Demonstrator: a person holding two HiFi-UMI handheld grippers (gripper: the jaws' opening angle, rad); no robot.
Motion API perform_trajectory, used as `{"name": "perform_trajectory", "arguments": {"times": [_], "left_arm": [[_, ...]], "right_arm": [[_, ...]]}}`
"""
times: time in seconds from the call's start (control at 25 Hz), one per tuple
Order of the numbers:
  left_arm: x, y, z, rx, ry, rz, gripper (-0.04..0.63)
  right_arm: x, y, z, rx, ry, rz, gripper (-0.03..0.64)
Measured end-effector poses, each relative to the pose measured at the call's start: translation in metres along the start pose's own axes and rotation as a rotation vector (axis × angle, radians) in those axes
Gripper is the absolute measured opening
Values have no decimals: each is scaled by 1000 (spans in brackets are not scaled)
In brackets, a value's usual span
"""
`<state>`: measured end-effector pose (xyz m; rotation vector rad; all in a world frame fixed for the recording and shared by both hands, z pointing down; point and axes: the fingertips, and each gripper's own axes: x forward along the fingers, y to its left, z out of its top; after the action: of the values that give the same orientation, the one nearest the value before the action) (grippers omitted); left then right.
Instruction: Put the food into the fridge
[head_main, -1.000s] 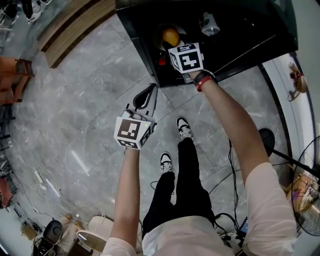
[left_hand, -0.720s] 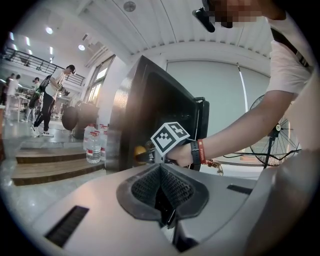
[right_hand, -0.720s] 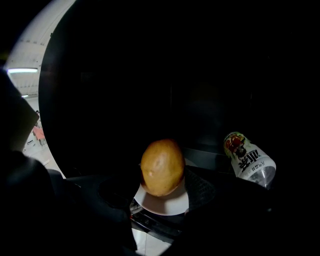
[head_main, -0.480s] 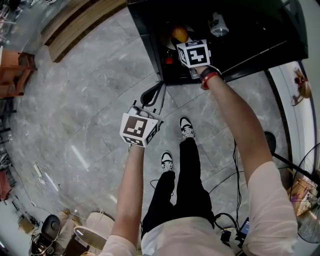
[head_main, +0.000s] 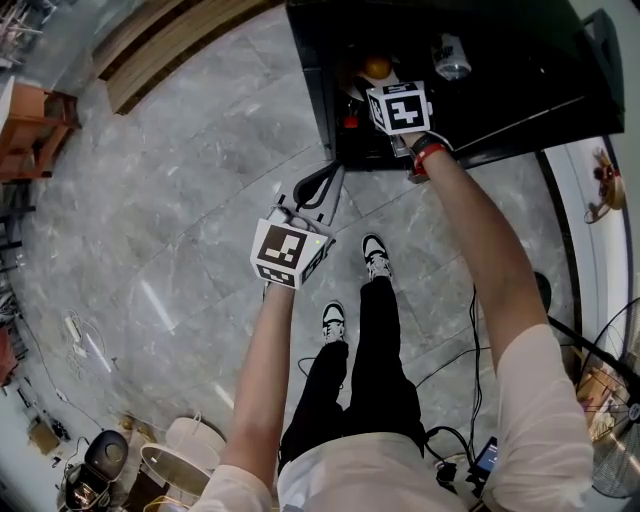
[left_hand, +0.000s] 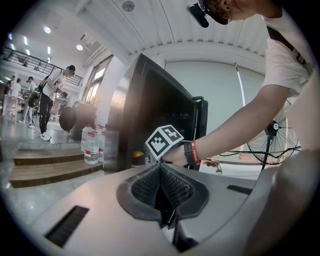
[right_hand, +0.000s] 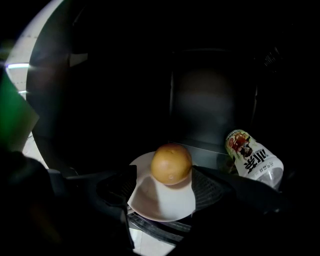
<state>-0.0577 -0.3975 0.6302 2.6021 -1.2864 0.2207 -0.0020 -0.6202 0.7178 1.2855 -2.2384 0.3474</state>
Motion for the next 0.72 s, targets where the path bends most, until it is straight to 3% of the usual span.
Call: {"name": "perform_trajectory", "arguments": {"times": [0.36, 0.56, 0.72], "left_arm": [[7, -12, 8, 7, -8, -34, 18], [10, -44, 24, 25, -24, -186, 18], [8, -59, 43, 28, -32, -225, 18]], "right_arm": [[-28, -3, 5, -1, 4, -9, 347], [-63, -4, 9, 12, 6, -29, 333], [-95, -3, 16, 28, 2, -25, 329]]}}
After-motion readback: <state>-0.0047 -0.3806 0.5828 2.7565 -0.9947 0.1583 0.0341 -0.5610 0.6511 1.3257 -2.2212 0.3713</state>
